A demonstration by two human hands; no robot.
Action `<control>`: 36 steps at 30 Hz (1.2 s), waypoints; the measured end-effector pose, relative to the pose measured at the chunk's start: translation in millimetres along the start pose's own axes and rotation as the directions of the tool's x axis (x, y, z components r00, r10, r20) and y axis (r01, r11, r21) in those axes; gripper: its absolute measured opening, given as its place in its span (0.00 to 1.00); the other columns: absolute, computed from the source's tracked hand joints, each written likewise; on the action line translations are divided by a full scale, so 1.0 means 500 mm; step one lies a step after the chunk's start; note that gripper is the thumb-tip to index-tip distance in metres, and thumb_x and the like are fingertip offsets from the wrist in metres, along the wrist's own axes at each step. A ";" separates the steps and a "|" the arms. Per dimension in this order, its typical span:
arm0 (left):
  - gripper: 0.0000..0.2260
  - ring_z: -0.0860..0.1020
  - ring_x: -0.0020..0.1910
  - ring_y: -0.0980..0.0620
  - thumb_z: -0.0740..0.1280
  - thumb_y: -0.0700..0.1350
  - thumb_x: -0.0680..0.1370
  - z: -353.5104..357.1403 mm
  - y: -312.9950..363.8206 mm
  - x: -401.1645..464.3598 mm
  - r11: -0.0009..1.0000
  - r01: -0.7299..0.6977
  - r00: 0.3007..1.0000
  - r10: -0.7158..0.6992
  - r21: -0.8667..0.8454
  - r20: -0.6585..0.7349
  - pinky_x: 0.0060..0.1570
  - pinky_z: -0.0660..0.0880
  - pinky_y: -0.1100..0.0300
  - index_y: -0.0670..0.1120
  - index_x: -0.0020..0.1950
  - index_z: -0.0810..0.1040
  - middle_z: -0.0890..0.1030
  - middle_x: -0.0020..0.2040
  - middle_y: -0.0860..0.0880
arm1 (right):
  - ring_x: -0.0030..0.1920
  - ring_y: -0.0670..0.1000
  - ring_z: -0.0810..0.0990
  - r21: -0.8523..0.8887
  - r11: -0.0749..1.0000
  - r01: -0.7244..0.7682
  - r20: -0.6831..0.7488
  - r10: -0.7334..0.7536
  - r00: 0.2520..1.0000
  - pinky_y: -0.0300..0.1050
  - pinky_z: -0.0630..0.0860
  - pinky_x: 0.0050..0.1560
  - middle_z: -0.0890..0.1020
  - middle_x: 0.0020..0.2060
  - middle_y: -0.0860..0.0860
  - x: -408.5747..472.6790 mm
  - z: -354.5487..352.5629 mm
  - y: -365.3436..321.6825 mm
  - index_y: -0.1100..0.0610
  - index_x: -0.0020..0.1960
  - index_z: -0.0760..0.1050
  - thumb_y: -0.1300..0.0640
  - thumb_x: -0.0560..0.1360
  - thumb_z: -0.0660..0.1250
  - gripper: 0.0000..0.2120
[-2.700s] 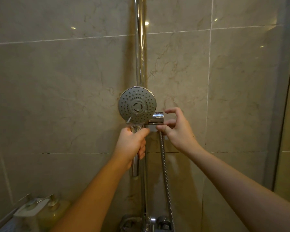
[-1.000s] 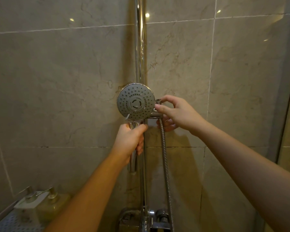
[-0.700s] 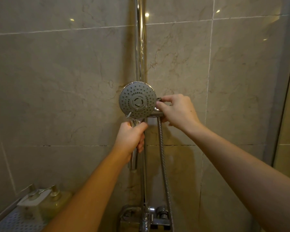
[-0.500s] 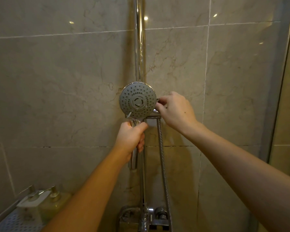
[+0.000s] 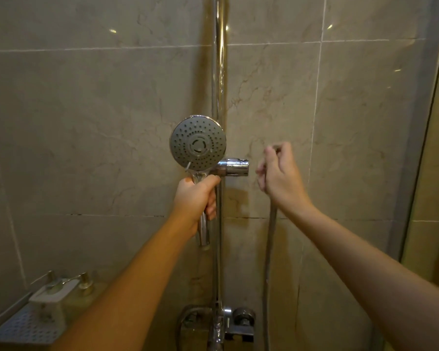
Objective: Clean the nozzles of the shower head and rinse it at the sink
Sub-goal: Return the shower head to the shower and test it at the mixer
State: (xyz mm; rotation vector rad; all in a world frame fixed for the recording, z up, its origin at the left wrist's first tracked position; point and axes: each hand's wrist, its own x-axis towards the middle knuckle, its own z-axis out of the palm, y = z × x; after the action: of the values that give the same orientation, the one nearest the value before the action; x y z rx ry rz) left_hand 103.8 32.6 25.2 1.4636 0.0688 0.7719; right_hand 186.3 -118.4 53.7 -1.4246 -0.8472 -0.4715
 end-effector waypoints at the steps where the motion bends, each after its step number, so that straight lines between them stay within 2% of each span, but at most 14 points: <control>1: 0.18 0.64 0.17 0.49 0.67 0.41 0.80 -0.005 -0.015 -0.001 1.000 0.016 1.000 -0.017 -0.015 -0.021 0.21 0.64 0.62 0.43 0.31 0.68 0.65 0.21 0.46 | 0.31 0.49 0.73 -0.021 1.000 -0.016 0.046 0.017 0.999 0.49 0.69 0.31 0.74 0.35 0.50 -0.038 0.013 0.024 0.51 0.48 0.67 0.47 0.83 0.56 0.09; 4: 0.19 0.64 0.17 0.50 0.67 0.41 0.79 -0.009 -0.028 -0.006 0.999 0.031 0.999 -0.032 -0.042 -0.042 0.21 0.64 0.61 0.45 0.29 0.67 0.65 0.20 0.47 | 0.33 0.47 0.72 -0.063 0.996 -0.070 0.151 0.079 0.985 0.50 0.69 0.35 0.73 0.33 0.48 -0.141 0.041 0.056 0.53 0.45 0.70 0.47 0.82 0.60 0.11; 7: 0.19 0.64 0.17 0.50 0.66 0.41 0.79 -0.027 -0.045 -0.013 0.996 0.061 0.997 -0.064 -0.067 -0.047 0.21 0.63 0.61 0.45 0.30 0.66 0.65 0.21 0.47 | 0.32 0.47 0.72 -0.042 0.977 -0.207 0.250 0.211 0.945 0.48 0.69 0.35 0.73 0.31 0.48 -0.220 0.071 0.089 0.55 0.41 0.72 0.50 0.82 0.60 0.13; 9: 0.18 0.64 0.18 0.50 0.65 0.41 0.80 -0.042 -0.053 -0.022 0.995 0.071 0.996 -0.074 -0.065 -0.042 0.21 0.63 0.60 0.45 0.30 0.66 0.65 0.21 0.48 | 0.33 0.46 0.74 -0.096 0.950 -0.296 0.348 0.311 0.884 0.46 0.72 0.36 0.75 0.33 0.47 -0.255 0.087 0.113 0.55 0.43 0.73 0.52 0.80 0.63 0.09; 11: 0.17 0.64 0.19 0.49 0.65 0.41 0.80 -0.054 -0.060 -0.029 0.994 0.082 0.995 -0.086 -0.068 -0.050 0.22 0.63 0.60 0.45 0.31 0.66 0.65 0.22 0.48 | 0.35 0.44 0.75 -0.140 0.921 -0.365 0.469 0.386 0.795 0.40 0.74 0.37 0.77 0.38 0.48 -0.281 0.104 0.128 0.55 0.50 0.73 0.57 0.79 0.65 0.02; 14: 0.17 0.64 0.19 0.49 0.65 0.40 0.79 -0.065 -0.067 -0.036 0.995 0.074 0.995 -0.079 -0.064 -0.066 0.22 0.64 0.60 0.45 0.32 0.66 0.65 0.22 0.47 | 0.35 0.41 0.74 -0.100 0.897 -0.431 0.576 0.405 0.710 0.36 0.72 0.37 0.76 0.40 0.48 -0.307 0.131 0.132 0.58 0.53 0.72 0.61 0.81 0.61 0.03; 17: 0.18 0.64 0.19 0.49 0.65 0.40 0.79 -0.075 -0.072 -0.038 0.994 0.072 0.994 -0.079 -0.084 -0.078 0.22 0.64 0.60 0.45 0.30 0.66 0.65 0.22 0.47 | 0.42 0.48 0.78 -0.064 0.893 -0.445 0.605 0.389 0.694 0.45 0.77 0.44 0.79 0.42 0.51 -0.325 0.145 0.126 0.60 0.54 0.73 0.58 0.83 0.58 0.07; 19: 0.18 0.63 0.20 0.49 0.65 0.40 0.79 -0.080 -0.072 -0.035 0.992 0.071 0.993 -0.081 -0.103 -0.089 0.22 0.64 0.60 0.46 0.30 0.66 0.65 0.22 0.47 | 0.41 0.51 0.80 0.000 0.899 -0.438 0.640 0.336 0.691 0.50 0.79 0.44 0.79 0.40 0.54 -0.333 0.148 0.122 0.58 0.54 0.71 0.56 0.84 0.57 0.07; 22: 0.19 0.63 0.19 0.50 0.65 0.40 0.79 -0.084 -0.071 -0.030 0.990 0.065 0.992 -0.077 -0.124 -0.097 0.22 0.63 0.60 0.46 0.29 0.65 0.64 0.21 0.48 | 0.33 0.51 0.77 -0.013 0.917 -0.399 0.655 0.309 0.690 0.47 0.77 0.37 0.77 0.34 0.54 -0.339 0.155 0.121 0.53 0.57 0.69 0.52 0.84 0.56 0.06; 25: 0.18 0.63 0.19 0.50 0.65 0.40 0.79 -0.085 -0.072 -0.029 0.986 0.065 0.993 -0.079 -0.151 -0.092 0.22 0.63 0.60 0.45 0.30 0.66 0.65 0.22 0.48 | 0.30 0.44 0.73 -0.003 0.909 -0.417 0.637 0.323 0.700 0.43 0.73 0.33 0.74 0.31 0.46 -0.336 0.165 0.128 0.55 0.60 0.67 0.53 0.83 0.59 0.08; 29: 0.17 0.63 0.20 0.50 0.65 0.40 0.79 -0.092 -0.074 -0.030 0.983 0.071 0.991 -0.089 -0.169 -0.098 0.22 0.63 0.60 0.45 0.31 0.66 0.65 0.22 0.48 | 0.32 0.46 0.73 -0.041 0.914 -0.403 0.590 0.347 0.729 0.47 0.72 0.37 0.74 0.31 0.46 -0.336 0.180 0.140 0.60 0.50 0.71 0.51 0.82 0.62 0.12; 31: 0.18 0.63 0.20 0.50 0.65 0.40 0.79 -0.098 -0.076 -0.034 0.978 0.088 0.989 -0.108 -0.187 -0.097 0.22 0.63 0.60 0.45 0.30 0.66 0.65 0.22 0.48 | 0.32 0.46 0.72 -0.033 0.920 -0.390 0.573 0.337 0.747 0.48 0.70 0.37 0.73 0.30 0.44 -0.337 0.190 0.142 0.56 0.45 0.71 0.52 0.81 0.63 0.10; 33: 0.18 0.63 0.20 0.50 0.65 0.40 0.79 -0.106 -0.080 -0.039 0.972 0.109 0.987 -0.131 -0.210 -0.094 0.22 0.63 0.60 0.46 0.30 0.66 0.65 0.22 0.48 | 0.32 0.46 0.70 -0.040 0.925 -0.378 0.577 0.330 0.747 0.47 0.69 0.35 0.71 0.30 0.42 -0.340 0.202 0.137 0.51 0.43 0.69 0.53 0.81 0.63 0.09; 36: 0.18 0.62 0.20 0.51 0.65 0.40 0.78 -0.121 -0.087 -0.046 0.966 0.121 0.982 -0.151 -0.229 -0.117 0.22 0.62 0.61 0.46 0.29 0.65 0.64 0.22 0.48 | 0.30 0.43 0.69 -0.140 0.936 -0.323 0.559 0.344 0.754 0.44 0.68 0.33 0.71 0.30 0.44 -0.355 0.225 0.124 0.54 0.44 0.69 0.50 0.81 0.63 0.10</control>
State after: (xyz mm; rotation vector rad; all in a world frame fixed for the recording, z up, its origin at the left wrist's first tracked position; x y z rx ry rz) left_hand 75.4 76.6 -32.2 1.1830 0.1784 0.7393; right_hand 94.0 -36.4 -127.1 -1.7430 -1.0305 0.2498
